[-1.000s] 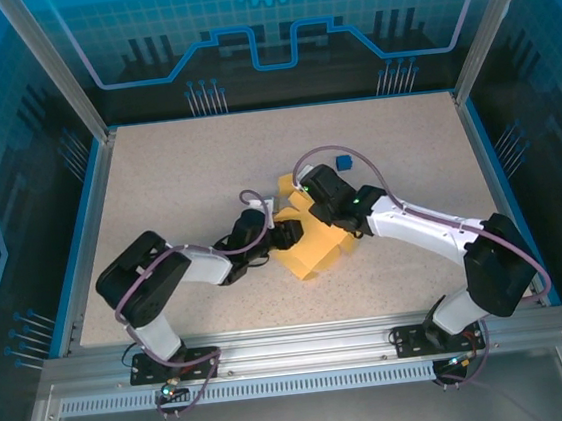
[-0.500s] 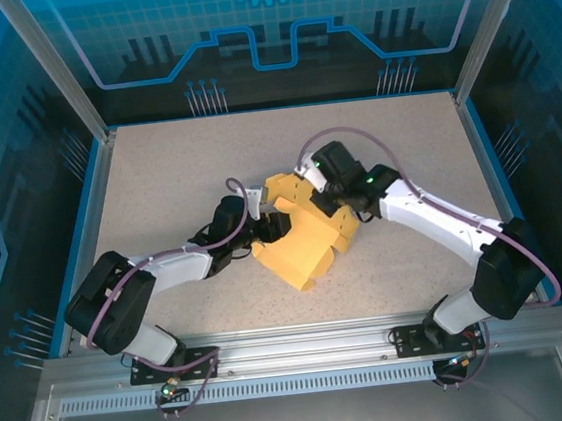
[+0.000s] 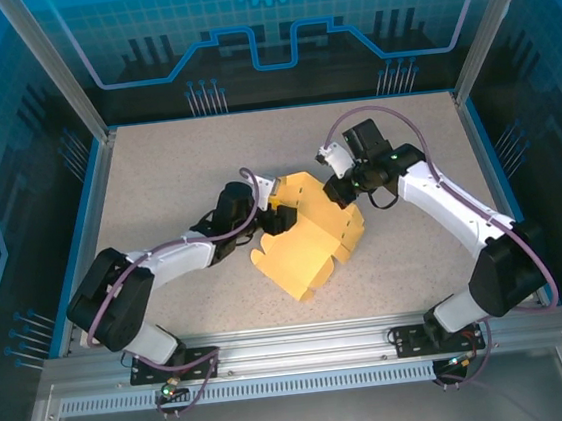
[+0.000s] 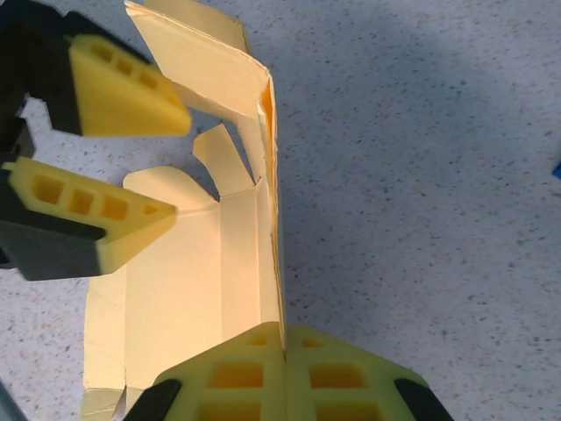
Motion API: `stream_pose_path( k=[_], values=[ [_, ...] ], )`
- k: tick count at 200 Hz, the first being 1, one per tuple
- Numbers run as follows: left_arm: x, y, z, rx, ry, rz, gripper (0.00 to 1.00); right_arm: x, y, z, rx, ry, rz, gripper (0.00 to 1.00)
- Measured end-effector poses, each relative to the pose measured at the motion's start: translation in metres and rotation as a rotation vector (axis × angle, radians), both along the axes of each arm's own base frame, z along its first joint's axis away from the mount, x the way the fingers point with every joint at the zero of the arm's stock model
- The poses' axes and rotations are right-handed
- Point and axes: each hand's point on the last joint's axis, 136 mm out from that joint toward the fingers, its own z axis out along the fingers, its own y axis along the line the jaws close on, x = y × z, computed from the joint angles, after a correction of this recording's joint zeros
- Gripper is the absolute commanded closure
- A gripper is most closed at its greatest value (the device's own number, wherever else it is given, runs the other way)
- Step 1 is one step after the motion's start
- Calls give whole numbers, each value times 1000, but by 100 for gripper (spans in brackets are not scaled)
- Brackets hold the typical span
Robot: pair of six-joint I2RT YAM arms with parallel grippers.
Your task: Fold the paper box
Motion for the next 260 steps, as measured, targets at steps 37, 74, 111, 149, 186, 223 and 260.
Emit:
stream_pose_path(
  k=[37, 74, 111, 149, 186, 223, 260],
  values=[
    [11, 4, -16, 82, -12, 16, 34, -3, 3, -1, 15, 18, 13, 100],
    [17, 14, -34, 161, 1, 58, 33, -3, 3, -2, 16, 23, 13, 100],
    [20, 13, -47, 188, 27, 55, 39, -4, 3, -2, 22, 30, 8, 100],
    [11, 1, -45, 122, 63, 2, 51, -2, 2, -3, 31, 41, -5, 100],
    [-2, -7, -45, 64, 84, -52, 58, 0, 2, -3, 39, 42, -11, 100],
    [-10, -14, -45, 40, 92, -87, 59, 0, 3, -3, 44, 40, -11, 100],
    [-13, -23, -39, 14, 76, -106, 54, 2, 3, -3, 49, 44, -18, 100]
  ],
)
